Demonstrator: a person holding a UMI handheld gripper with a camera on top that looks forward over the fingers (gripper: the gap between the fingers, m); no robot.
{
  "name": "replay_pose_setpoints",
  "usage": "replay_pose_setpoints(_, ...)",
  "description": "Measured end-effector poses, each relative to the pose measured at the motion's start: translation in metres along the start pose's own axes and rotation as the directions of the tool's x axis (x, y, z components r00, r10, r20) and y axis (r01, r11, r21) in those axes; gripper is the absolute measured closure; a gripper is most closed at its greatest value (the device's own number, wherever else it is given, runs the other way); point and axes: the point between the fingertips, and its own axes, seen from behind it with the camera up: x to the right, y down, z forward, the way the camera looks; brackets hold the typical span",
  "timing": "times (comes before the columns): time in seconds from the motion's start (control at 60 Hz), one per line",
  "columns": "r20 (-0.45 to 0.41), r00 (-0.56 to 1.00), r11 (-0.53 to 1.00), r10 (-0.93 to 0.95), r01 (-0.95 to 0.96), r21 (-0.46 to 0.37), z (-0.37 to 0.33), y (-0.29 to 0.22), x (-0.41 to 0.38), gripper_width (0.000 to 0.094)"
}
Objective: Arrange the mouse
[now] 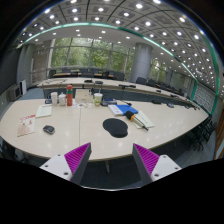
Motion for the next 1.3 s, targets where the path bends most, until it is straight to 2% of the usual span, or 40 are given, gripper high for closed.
replay_pose_setpoints(0.1,0.004,1.0,1.0,-0.011,0.011,-0.017,0.005,0.008,-0.008,0.0083)
replay_pose_setpoints(0.267,0.027,0.999,0.999,-0.027,0.028,-0.035,0.032,0.043,-0.066,0.0082)
replay_pose_setpoints(0.5,0.151,0.988,0.996,-0.038,0.049,-0.07,0.072,0.092,-0.203,0.0078)
replay_pose_setpoints(0.717,0.276,0.961,0.996,-0.027,0.051,-0.078,0.132,0.098,-0.342,0.0079)
replay_pose_setpoints(0.867,0.285,0.957,0.995,-0.059,0.081,-0.065,0.187,0.085,-0.395,0.0082)
replay_pose_setpoints(1.1,0.262,0.962,0.989,-0.08,0.109,-0.098,0.262,0.076,-0.424,0.0081)
replay_pose_setpoints(1.3,0.253,0.963,0.989,-0.094,0.119,-0.087,0.302,0.058,-0.437,0.0081)
